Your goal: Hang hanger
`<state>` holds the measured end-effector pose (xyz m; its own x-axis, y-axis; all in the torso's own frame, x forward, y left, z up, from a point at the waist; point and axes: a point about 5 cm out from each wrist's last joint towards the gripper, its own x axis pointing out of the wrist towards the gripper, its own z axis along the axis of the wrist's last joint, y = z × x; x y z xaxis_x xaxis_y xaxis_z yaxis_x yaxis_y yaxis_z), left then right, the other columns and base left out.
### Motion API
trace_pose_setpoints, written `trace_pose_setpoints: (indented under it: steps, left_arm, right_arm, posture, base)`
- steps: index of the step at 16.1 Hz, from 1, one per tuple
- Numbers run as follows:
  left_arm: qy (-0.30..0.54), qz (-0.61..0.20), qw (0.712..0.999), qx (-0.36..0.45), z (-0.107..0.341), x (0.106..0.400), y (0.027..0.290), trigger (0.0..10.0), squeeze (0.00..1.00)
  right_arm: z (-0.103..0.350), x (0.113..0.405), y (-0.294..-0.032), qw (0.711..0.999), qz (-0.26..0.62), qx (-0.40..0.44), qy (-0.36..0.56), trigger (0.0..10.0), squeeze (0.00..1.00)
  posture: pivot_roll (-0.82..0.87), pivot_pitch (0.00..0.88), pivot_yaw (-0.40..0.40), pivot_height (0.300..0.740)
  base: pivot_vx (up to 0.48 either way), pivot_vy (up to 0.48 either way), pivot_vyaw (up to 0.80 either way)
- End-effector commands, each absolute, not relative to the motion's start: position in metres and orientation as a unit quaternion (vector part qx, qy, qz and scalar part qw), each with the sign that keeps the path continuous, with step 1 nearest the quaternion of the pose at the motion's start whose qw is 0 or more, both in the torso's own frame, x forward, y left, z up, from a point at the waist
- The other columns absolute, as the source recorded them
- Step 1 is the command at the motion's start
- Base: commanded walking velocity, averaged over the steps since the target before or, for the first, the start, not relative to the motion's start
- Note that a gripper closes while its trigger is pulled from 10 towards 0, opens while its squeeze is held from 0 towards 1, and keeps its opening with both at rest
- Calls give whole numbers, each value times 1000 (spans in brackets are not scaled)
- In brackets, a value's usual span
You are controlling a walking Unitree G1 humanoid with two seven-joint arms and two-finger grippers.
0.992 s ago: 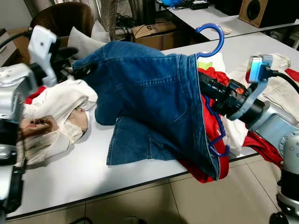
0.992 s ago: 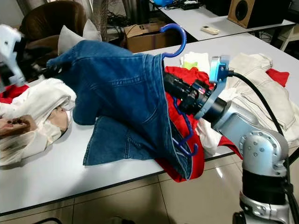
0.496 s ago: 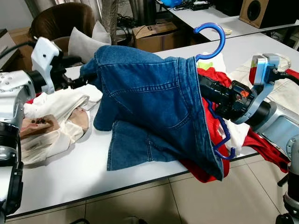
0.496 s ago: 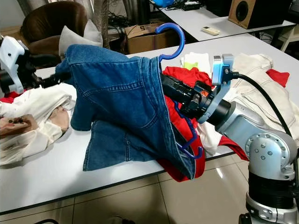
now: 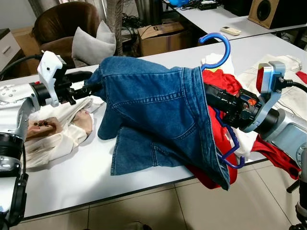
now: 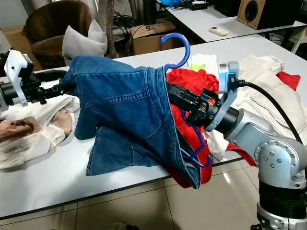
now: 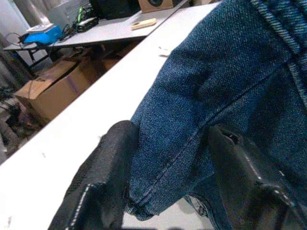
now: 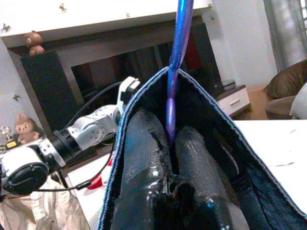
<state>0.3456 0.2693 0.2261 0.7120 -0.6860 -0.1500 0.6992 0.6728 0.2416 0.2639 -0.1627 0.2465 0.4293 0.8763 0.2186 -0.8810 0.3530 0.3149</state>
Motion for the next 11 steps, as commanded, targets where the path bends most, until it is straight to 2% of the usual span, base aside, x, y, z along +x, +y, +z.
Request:
trace_pose_setpoints:
  steps: [1, 8, 11]
  left_arm:
    - [18, -375, 917, 134, 226, 343, 272, 0, 0]
    - [17, -354, 930, 99, 204, 337, 274, 0, 0]
    - [25, -292, 950, 107, 194, 336, 286, 0, 0]
  right_arm:
    - [250, 260, -160, 819, 545, 181, -17, 10000, 0]
    - [250, 260, -160, 819, 543, 185, -21, 10000, 0]
    - [250, 260, -160, 819, 543, 185, -20, 10000, 0]
  posture:
    - [-120, 0, 132, 719]
    - [-118, 0, 127, 719]
    - [-114, 0, 121, 719]
  base:
    - [0, 0, 0]
    - [0, 0, 0]
    - [0, 0, 0]
